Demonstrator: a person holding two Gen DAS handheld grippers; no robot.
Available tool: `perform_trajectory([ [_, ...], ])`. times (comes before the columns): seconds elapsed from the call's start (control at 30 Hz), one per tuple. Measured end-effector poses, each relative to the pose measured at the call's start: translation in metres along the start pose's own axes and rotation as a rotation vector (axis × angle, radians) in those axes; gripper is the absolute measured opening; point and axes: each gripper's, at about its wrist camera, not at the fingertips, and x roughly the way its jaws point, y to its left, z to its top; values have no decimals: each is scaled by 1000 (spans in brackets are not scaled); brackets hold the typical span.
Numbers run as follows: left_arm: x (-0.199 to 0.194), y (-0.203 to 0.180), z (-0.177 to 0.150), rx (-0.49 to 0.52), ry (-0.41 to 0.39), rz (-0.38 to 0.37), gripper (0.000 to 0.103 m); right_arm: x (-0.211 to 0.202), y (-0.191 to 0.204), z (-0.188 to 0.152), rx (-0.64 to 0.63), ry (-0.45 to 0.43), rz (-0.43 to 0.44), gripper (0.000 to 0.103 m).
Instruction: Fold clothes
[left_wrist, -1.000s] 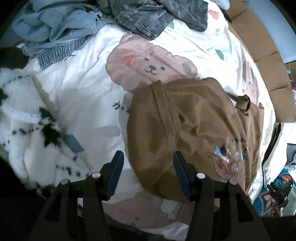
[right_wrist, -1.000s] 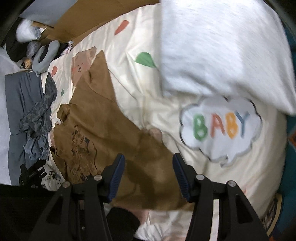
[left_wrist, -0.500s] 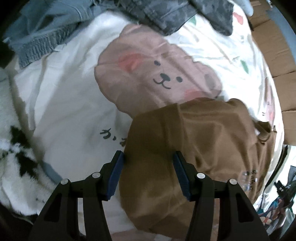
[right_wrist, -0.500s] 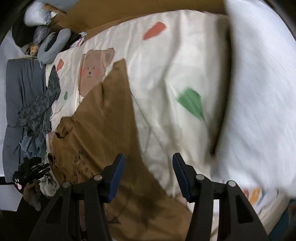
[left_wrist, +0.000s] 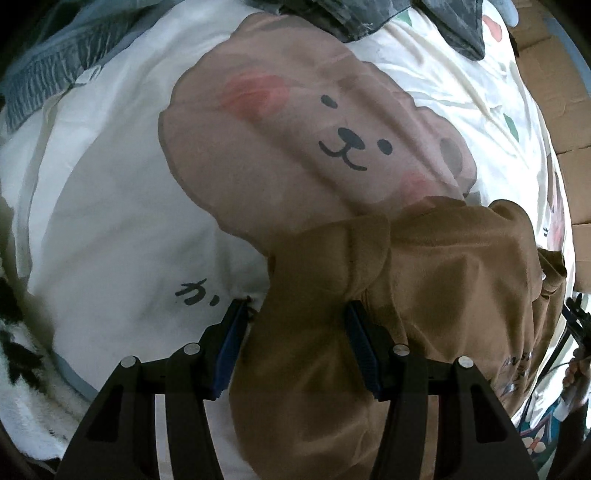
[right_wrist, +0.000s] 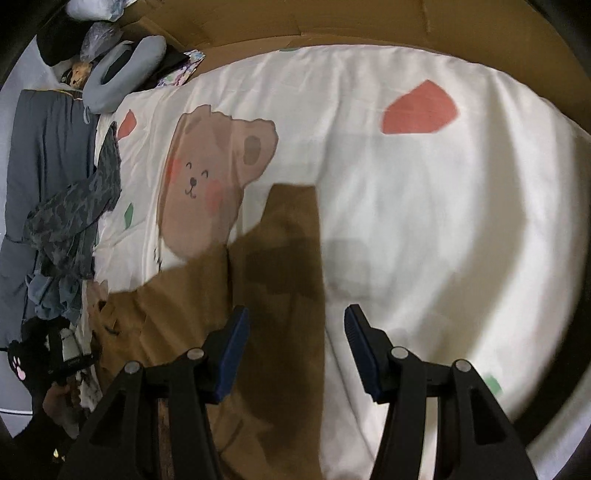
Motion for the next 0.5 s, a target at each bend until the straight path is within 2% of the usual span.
perform_trajectory([
  [0.13,-2,-1,-6,18,-20,-5,56,10,4,0,-10,11,-22,51],
  [0.17,-3,-3,-8,30,-23,-4,52,13,5,0,-13,14,-27,51],
  [0.2,-4,-5,-9,42,-24,-9,38,15,5,0,-16,16,-33,49],
  [0.23,-5,-8,-11,55,-20,-21,31,18,6,0,-18,19,-38,38],
  [0.27,-6,-10,-12,68,-17,-27,25,20,7,0,-21,22,-44,15],
  [0.3,-8,-13,-13,83,-20,-23,19,23,8,0,-23,25,-49,6],
  [0.33,-12,-15,-15,98,-26,-20,15,25,9,0,-26,27,-55,4],
  [0.5,-34,-20,-20,122,-71,-41,12,-10,6,-1,-8,-30,-65,3],
])
